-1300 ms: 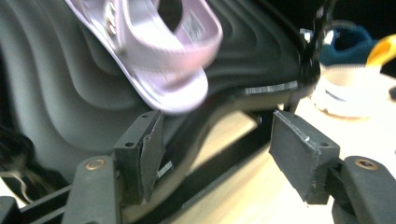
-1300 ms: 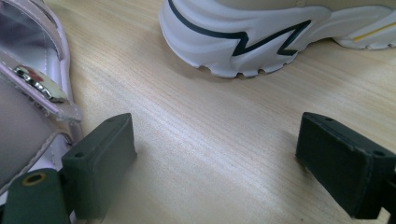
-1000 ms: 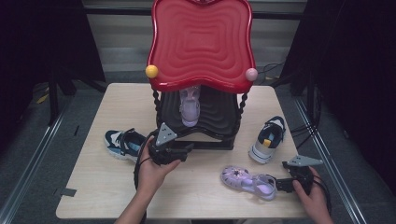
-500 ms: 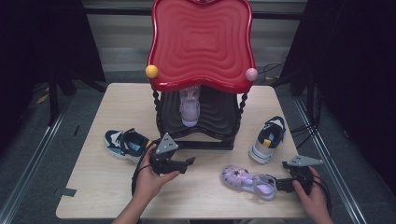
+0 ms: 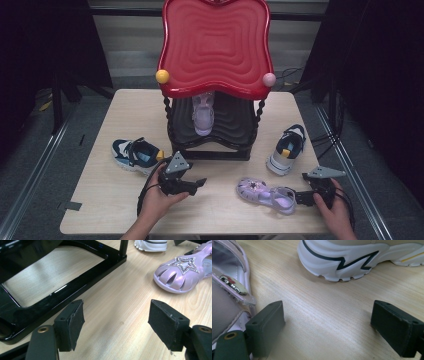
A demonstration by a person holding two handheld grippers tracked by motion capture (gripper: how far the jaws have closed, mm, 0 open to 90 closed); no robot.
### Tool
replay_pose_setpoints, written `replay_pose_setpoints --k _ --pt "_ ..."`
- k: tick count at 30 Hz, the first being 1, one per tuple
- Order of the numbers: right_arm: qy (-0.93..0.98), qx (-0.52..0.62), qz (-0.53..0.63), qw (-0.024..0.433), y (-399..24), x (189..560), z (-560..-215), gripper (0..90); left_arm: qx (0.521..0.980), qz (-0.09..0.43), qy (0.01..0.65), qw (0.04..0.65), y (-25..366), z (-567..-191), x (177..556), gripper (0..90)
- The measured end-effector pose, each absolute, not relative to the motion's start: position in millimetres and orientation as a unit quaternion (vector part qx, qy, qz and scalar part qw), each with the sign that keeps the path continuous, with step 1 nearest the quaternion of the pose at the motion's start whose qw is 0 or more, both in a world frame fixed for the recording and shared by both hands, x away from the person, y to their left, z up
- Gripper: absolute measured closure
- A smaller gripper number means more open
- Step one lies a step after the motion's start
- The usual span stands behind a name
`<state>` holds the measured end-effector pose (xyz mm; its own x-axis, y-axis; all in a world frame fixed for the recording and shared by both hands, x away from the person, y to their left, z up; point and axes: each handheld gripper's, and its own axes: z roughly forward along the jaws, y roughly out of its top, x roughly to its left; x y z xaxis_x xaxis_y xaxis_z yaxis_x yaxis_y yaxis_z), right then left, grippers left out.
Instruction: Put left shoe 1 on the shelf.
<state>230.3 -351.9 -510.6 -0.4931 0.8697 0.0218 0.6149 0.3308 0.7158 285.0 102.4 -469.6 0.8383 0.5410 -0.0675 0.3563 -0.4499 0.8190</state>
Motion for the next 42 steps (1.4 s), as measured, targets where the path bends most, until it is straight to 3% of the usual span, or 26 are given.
replay_pose_setpoints --k 11,42 --pt "0.794 0.467 0.341 0.187 -352 230 -511 10.8 0.843 0.089 0.26 0.463 105 -473 282 28.3" --pt "0.8 0.458 0.342 0.18 -352 234 -511 10.3 0.888 0.09 0.234 0.385 116 -503 267 26.0"
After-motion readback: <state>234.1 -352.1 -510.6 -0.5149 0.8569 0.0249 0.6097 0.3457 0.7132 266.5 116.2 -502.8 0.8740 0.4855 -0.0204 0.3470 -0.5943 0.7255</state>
